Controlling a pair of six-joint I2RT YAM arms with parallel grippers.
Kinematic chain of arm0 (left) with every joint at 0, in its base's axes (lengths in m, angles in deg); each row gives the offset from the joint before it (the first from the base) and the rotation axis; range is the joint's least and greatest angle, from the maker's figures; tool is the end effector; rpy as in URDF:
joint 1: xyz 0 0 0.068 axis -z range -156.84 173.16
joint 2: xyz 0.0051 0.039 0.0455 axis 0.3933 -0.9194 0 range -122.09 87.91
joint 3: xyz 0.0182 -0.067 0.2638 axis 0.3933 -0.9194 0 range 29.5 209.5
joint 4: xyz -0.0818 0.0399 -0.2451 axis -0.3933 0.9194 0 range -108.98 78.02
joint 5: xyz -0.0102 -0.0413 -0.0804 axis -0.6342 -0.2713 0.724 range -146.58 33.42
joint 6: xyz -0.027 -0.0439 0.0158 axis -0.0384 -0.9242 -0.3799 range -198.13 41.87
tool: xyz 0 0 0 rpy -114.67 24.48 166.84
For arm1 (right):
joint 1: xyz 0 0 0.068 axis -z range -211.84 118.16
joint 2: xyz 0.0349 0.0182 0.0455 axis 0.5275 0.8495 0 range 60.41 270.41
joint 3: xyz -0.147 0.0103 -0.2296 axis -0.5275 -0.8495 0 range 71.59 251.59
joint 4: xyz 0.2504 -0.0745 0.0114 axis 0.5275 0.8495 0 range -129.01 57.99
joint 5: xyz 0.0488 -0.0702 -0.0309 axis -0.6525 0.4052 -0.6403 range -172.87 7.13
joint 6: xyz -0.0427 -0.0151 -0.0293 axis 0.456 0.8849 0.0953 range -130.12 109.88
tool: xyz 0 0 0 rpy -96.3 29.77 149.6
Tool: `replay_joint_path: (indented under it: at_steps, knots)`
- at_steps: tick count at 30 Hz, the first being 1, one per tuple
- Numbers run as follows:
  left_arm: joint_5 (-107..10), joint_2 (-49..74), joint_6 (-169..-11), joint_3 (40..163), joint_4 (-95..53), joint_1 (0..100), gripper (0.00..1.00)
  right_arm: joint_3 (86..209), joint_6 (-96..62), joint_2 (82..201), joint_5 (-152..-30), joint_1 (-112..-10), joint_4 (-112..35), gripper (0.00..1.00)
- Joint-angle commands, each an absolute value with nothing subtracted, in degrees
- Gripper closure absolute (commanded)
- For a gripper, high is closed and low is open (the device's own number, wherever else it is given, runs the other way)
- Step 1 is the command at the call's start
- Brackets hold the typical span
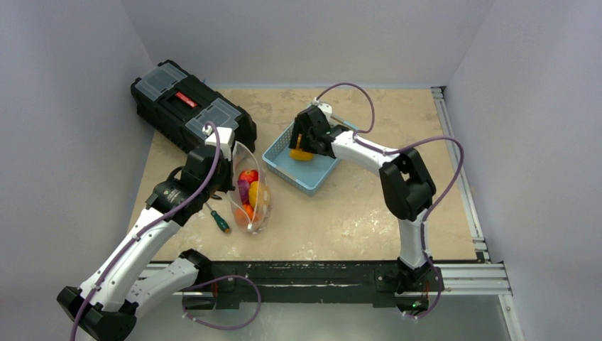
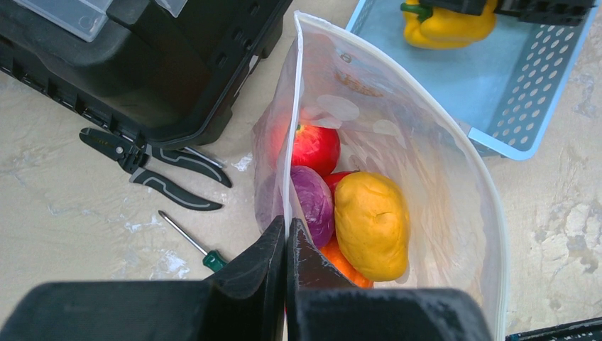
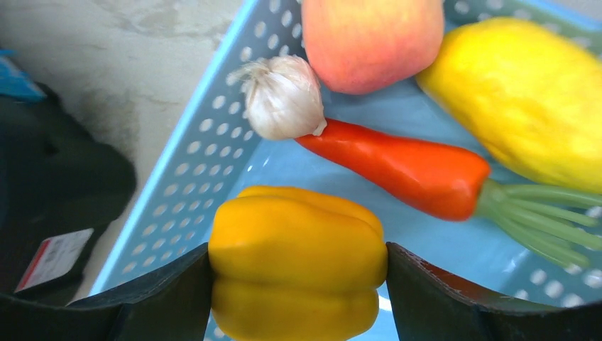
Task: Place the food in the zip-top bag and seal the zipper
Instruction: Pick up the fake vegetable from the bin, then place the fake vegetable in the zipper food storage bag.
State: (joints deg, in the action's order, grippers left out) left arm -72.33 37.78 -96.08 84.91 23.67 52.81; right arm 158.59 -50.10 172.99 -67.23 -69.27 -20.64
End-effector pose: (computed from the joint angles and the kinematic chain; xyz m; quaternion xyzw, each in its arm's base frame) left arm 0.1571 -0.0784 0.3327 0.0300 0.8895 -0.0649 0.4513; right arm 0.3603 0.2636 0.2305 0.0736 0.9103 0.1446 0.3807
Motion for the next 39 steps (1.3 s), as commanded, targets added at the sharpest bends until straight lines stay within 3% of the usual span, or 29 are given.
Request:
replay_joint_path:
  at_steps: [1, 7, 11, 15, 18, 22, 27, 38, 39]
  knots:
    - [-71.87, 39.12, -96.18, 85.59, 21.65, 52.89, 1.0, 155.15, -47.51, 162.76, -66.52, -69.08, -25.47, 1.0]
    - [-70.62, 39.3, -96.15, 85.67, 21.46, 52.94, 1.0, 145.34, -43.38, 150.14, -79.08, -69.08, -37.94, 1.0]
    - [-70.32, 39.38, -96.23, 85.78, 21.49, 52.92, 1.0, 140.21, -42.27, 142.78, -93.93, -69.08, -49.2, 1.0]
    - [-70.04, 39.68, -96.32, 85.71, 21.4, 52.95, 1.0, 138.56, -45.68, 141.75, -114.84, -69.86, -61.26, 1.0]
    - [-69.81, 39.91, -96.41, 85.68, 21.36, 52.89, 1.0, 139.85, -41.4, 142.63, -121.62, -73.63, -62.77, 1.0]
    - [-69.98, 40.3, -96.47, 85.57, 21.27, 52.92, 1.0, 145.22, -29.9, 144.95, -119.4, -80.62, -50.57, 1.0]
    - [-70.37, 40.88, -96.5, 85.35, 21.0, 52.95, 1.0, 144.3, -30.03, 147.81, -118.95, -82.25, -51.75, 1.0]
    - [-70.6, 41.05, -96.57, 85.32, 21.0, 52.88, 1.0, 151.05, -13.94, 151.12, -88.47, -92.24, -34.71, 1.0]
    - [-70.64, 41.25, -96.56, 85.31, 20.98, 52.88, 1.0, 150.8, -13.32, 150.85, -86.93, -92.64, -34.63, 0.96]
